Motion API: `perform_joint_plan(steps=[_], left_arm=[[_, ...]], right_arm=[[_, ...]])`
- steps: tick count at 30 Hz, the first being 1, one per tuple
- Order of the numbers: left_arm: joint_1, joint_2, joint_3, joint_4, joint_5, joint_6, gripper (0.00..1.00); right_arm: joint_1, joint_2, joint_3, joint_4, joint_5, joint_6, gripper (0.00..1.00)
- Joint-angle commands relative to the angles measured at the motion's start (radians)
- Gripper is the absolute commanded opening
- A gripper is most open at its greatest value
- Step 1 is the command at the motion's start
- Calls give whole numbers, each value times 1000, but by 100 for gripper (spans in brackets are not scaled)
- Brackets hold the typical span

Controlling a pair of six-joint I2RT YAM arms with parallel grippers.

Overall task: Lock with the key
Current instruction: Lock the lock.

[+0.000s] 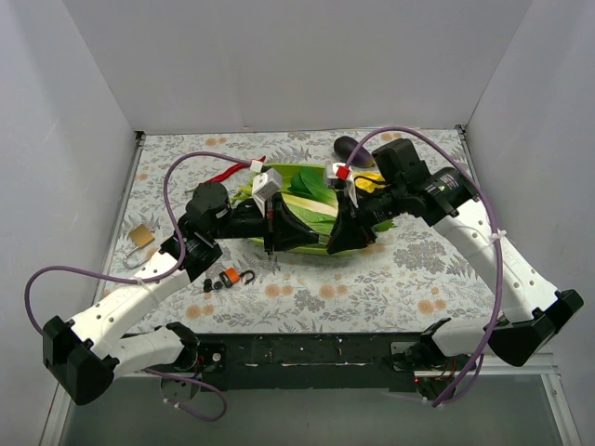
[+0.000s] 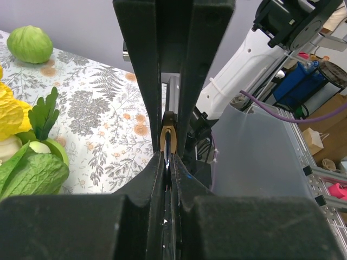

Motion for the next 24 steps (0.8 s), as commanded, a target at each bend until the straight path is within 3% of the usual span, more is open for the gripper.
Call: perform_joint_plan(steps=[1,3,4,8,17,19,21,24], left_arm=[[29,13,56,-160,-5,20,0],[78,-1,60,-176,21,24,0],[108,-7,63,-191,29,36,0],[135,-38,90,-269,52,119,0],[133,-35,107,-227,101,60,0],[133,-32,115,-214,104,44,0],[133,-29,118,-208,104,41,0],[133,-13,121,-194,98,40,0]], right_arm=[[-2,-10,36,140,-36,10,30],[-36,-13,39,96,-7,2,44],[-50,-13,39,79,2,-7,46],[-137,-10,44,-10,13,-49,51],[-160,-10,33,2,-44,-47,50],[-159,-8,27,11,-50,-24,66],[-142,-10,27,16,-50,-18,77],[-116,-16,19,22,-51,-18,73]])
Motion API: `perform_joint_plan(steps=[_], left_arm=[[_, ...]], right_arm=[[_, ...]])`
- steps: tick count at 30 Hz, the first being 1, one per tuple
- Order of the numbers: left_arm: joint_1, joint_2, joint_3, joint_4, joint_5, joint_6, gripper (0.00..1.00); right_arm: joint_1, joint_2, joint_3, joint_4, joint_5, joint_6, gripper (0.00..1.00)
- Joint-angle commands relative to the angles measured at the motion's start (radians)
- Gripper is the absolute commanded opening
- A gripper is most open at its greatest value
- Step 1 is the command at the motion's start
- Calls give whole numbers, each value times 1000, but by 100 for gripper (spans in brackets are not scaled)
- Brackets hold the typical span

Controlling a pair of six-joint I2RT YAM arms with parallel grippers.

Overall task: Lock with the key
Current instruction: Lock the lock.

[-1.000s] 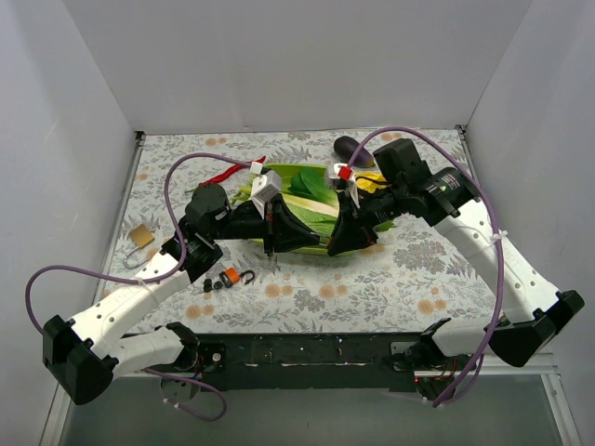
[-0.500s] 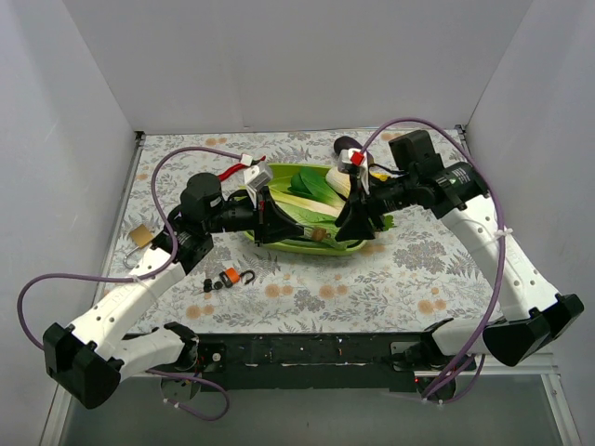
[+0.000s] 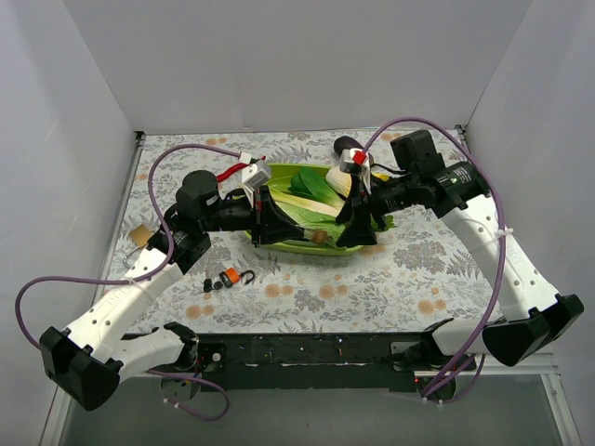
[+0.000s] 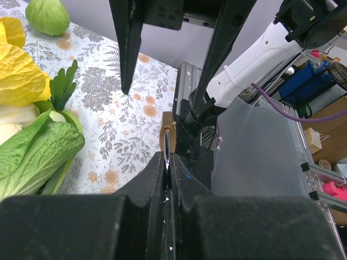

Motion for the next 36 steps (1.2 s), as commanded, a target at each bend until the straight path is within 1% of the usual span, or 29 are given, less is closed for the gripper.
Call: perform_joint_plan(steps=[1,3,6,11,12,16,17,18,20,21,24,28,32,35,36], left_arm=[[1,1,43,55,18,-23,0],[-1,11,43,69,18,-34,0],[-1,21,43,95,23,-60,0],[-1,27,43,129,31,-82,0],[-1,25,43,131,31,-80,0],[-1,22,43,142,31,-89,0],[-2,22,43,143,31,-92,0],[-1,22,42,143,32,-91,0],[1,19,37,143,34,-92,0],[-1,18,32,143,32,-92,0],[-1,12,29,140,28,-86,0],[9,7,28,134,-15,-105,0],[53,18,37,184,3,-152,0],[79,27,64,168,32,-119,0],[82,28,74,152,41,-76,0]], right_arm=[[34,-19,10,19,-45,4,70],[43,-19,1,21,-53,2,62],[46,-15,3,22,-53,-2,55],[48,-1,9,22,-64,-7,47],[48,1,7,22,-67,-7,42],[46,4,-5,27,-79,5,37],[48,2,-6,28,-82,6,34],[48,4,-5,31,-85,10,29],[48,5,1,35,-91,15,23],[48,8,1,36,-94,15,15],[48,13,1,39,-94,25,1],[40,7,-16,32,-100,35,1],[-12,-12,-75,24,-171,36,1],[-47,-25,-103,-22,-194,3,1],[-59,-25,-109,-39,-202,-34,1]])
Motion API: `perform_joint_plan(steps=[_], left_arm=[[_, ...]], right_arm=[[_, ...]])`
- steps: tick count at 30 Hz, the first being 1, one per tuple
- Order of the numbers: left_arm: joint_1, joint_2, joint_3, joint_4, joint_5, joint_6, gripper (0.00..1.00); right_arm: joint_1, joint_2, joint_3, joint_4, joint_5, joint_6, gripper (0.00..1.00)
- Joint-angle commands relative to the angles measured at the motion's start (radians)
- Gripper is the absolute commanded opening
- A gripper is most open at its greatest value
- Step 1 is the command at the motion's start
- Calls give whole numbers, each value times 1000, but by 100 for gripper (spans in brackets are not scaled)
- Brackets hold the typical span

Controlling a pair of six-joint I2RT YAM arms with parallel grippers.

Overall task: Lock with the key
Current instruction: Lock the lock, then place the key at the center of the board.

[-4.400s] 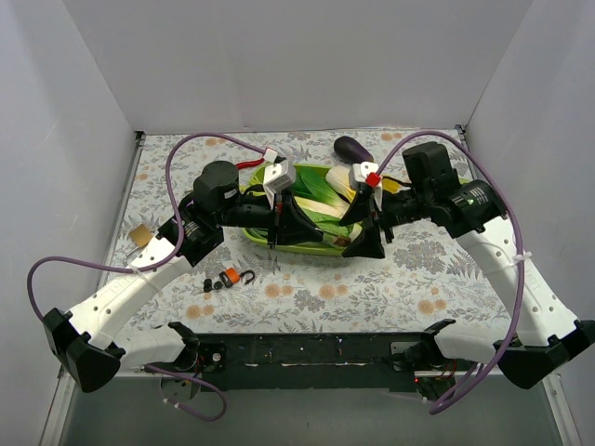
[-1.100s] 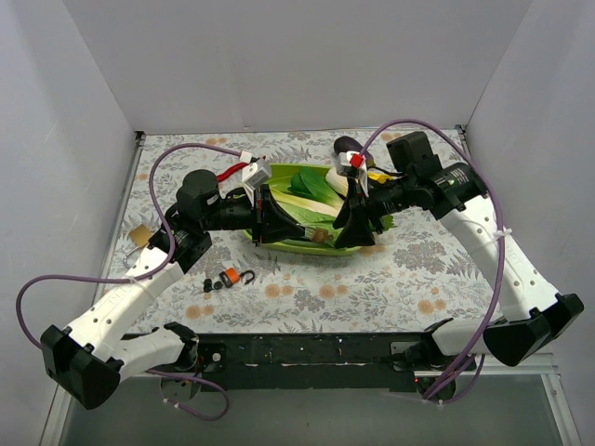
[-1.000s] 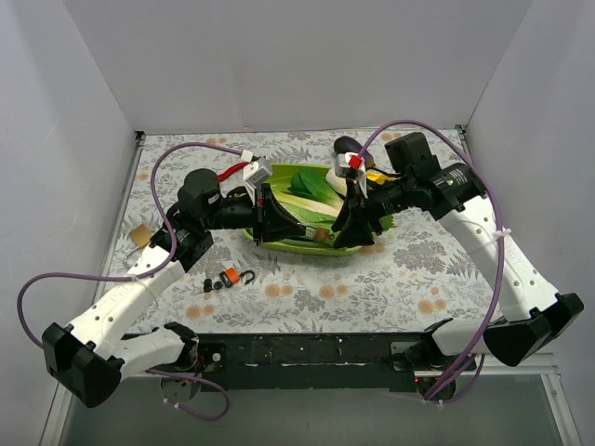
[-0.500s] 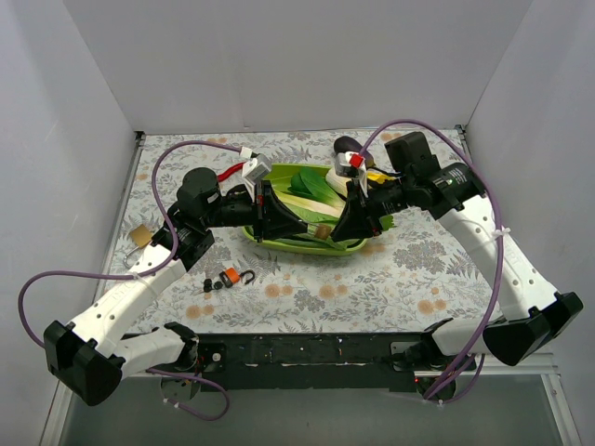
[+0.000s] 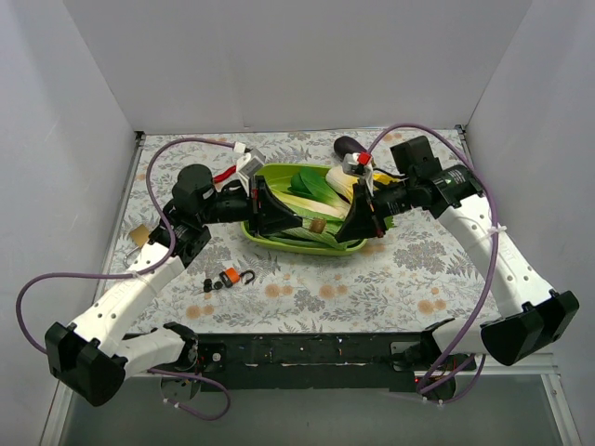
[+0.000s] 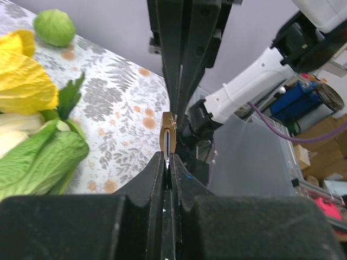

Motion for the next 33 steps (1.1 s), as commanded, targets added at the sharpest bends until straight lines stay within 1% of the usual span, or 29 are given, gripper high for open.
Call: perform_joint_plan(steps=[1,4,6,7,8,9,11,12,13,14,16,17,18,19,20,21,22,24,25,31,33], left_arm=[[45,-6,77,3,22,72,0],[71,-1,105,-65,39,126,0],[82,2,114,-83,39,135,0],[88,2,114,-83,37,135,0],[88,2,114,-82,36,132,0],[91,2,108,-77,36,126,0],[89,-1,100,-60,25,111,0],[89,0,97,-54,16,106,0],[89,-3,93,-50,4,104,0],[89,2,91,-51,-15,101,0],[89,6,87,-45,-25,101,0],[91,9,85,-42,-30,97,0],[89,12,83,-39,-39,92,0],[91,16,82,-30,-42,86,0],[89,19,77,-25,-45,75,0],[89,19,74,-17,-50,69,0],[89,20,71,10,-52,63,0],[91,20,65,18,-56,57,0],[91,19,63,18,-62,57,0],[89,14,33,29,-84,62,0],[89,9,22,33,-85,60,0]], right_arm=[[-54,-30,-33,-129,-71,-78,1],[-128,-28,-55,-205,-73,-174,1],[-211,-19,-70,-280,-58,-245,1],[-290,-13,-93,-297,-51,-262,1],[-335,-8,-107,-303,-36,-262,1],[-390,-7,-124,-303,-31,-268,1],[-551,-5,-157,-303,-4,-300,1],[-600,3,-165,-303,13,-314,1],[-644,10,-176,-299,36,-322,1],[-733,19,-197,-298,80,-340,1],[-818,65,-213,-297,129,-353,1],[-894,85,-219,-280,183,-353,1],[-931,122,-233,-256,208,-343,1],[-994,136,-239,-175,235,-307,1],[-1017,163,-245,-123,298,-249,1],[-1031,174,-254,-84,329,-229,1],[-1045,182,-260,-6,358,-213,1],[-1045,179,-305,74,450,-160,1],[-1045,177,-322,153,496,-147,1],[-1045,213,-430,376,625,-58,1],[-1045,243,-443,445,648,-46,1]])
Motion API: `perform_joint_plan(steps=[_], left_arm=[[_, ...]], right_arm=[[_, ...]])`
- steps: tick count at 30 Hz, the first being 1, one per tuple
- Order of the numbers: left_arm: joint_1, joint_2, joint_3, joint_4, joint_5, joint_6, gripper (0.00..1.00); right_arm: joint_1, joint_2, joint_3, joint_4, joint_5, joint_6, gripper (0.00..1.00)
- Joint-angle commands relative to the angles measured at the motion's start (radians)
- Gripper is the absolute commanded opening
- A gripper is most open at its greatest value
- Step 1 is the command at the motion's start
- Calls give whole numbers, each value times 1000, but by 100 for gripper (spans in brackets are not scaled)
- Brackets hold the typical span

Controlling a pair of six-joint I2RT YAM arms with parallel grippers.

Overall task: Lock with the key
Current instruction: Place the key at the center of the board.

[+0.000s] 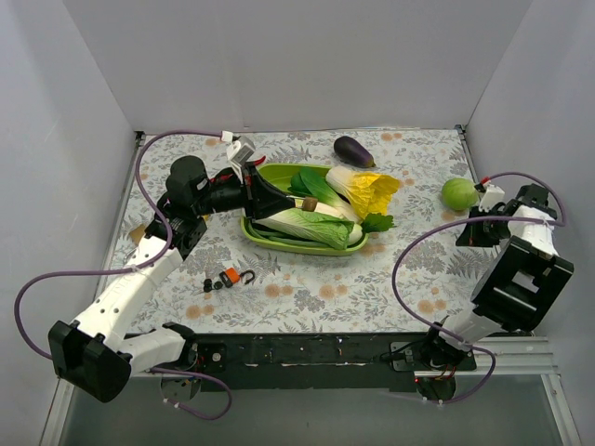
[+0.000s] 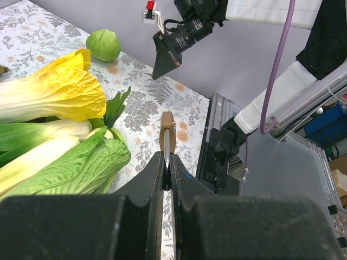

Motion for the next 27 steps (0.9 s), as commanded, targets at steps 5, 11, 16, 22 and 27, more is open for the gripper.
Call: perform_joint_plan(steps=[5,11,16,22,27], left_arm=[[4,-30,-35,34,-25,-3,0],[2,-38,-51,31,-24,0,0],[4,-36,-52,20,-18,0,0],[4,-25,-38,1,-12,3,0],[4,-22,-17,-52,-16,22,0]], right_arm=[[1,106,-26,286,149,91,1],[1,157,2,319,183,69,1],[2,157,-12,307,151,46,1],[31,141,-41,316,117,74,1],[64,144,-57,338,120,83,1]])
